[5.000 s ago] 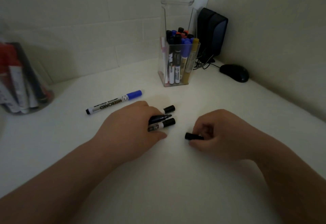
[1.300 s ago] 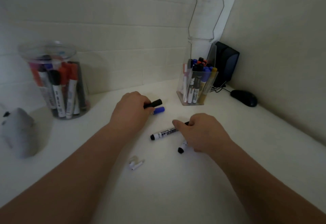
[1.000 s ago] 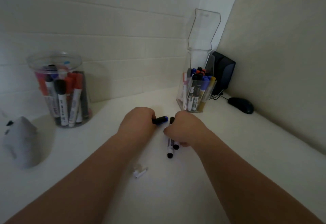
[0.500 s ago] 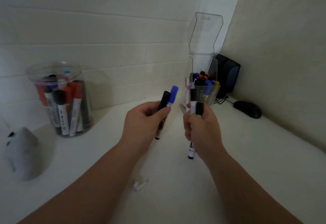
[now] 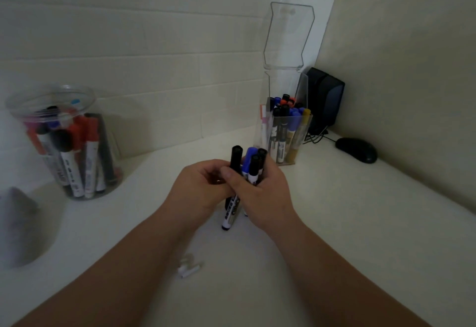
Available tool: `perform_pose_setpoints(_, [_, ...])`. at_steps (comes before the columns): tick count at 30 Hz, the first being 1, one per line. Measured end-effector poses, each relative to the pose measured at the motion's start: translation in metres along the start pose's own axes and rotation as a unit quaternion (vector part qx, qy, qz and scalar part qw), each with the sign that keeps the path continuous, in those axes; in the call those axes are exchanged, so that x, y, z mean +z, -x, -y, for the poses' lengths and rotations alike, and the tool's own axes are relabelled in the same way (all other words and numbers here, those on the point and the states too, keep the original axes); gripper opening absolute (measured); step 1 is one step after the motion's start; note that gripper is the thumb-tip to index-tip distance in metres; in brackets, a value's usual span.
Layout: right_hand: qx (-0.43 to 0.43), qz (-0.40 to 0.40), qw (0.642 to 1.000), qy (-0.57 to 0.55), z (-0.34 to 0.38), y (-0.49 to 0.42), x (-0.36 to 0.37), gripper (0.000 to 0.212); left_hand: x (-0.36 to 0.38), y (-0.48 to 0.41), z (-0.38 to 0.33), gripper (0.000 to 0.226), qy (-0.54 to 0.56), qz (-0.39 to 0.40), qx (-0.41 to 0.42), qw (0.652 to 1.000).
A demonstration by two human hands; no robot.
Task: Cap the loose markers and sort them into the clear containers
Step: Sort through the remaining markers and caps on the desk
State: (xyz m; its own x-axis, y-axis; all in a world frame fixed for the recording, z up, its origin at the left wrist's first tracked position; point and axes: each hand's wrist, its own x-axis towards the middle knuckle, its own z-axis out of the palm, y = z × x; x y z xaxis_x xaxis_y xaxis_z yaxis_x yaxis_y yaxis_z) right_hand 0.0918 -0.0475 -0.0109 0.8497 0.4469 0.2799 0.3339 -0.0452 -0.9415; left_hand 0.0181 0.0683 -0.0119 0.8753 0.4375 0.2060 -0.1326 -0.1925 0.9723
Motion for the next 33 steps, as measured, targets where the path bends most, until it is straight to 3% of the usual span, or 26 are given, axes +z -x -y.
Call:
perform_pose_setpoints(5, [-0.005, 0.006, 1.0, 0.007, 0.0, 0.002, 0.004, 0.019, -0.008, -0.001, -0.007, 0.029, -0.093, 0.018, 0.031, 0.995])
perform_pose_setpoints(7, [-0.012, 0.001, 0.999, 0.039, 0.0, 0.003, 0.004, 0.019, -0.012, -0.002, -0.009, 0.021, -0.155, 0.045, 0.01, 0.987])
perform_pose_setpoints(10, [0.003, 0.004, 0.999, 0.036, 0.0, 0.003, 0.003, 0.015, -0.013, -0.002, -0.007, 0.018, -0.148, 0.087, -0.033, 0.985])
perform_pose_setpoints(20, [0.007, 0.061, 0.998, -0.004, 0.004, 0.002, -0.007, 0.019, -0.001, 0.002, -0.004, 0.01, -0.166, -0.012, -0.002, 0.986])
perform_pose_setpoints(24, [0.001, 0.063, 0.998, 0.006, 0.004, 0.006, -0.003, 0.027, -0.008, -0.002, -0.003, 0.006, -0.224, 0.065, -0.048, 0.971])
perform_pose_setpoints(29, [-0.001, 0.071, 0.997, -0.024, 0.005, 0.008, 0.001, 0.033, -0.013, -0.001, -0.002, 0.016, -0.201, 0.129, -0.042, 0.97])
perform_pose_setpoints(33, [0.018, 0.07, 0.996, -0.048, 0.007, 0.006, 0.0, 0.021, -0.004, 0.0, -0.007, 0.028, -0.205, 0.16, -0.021, 0.965])
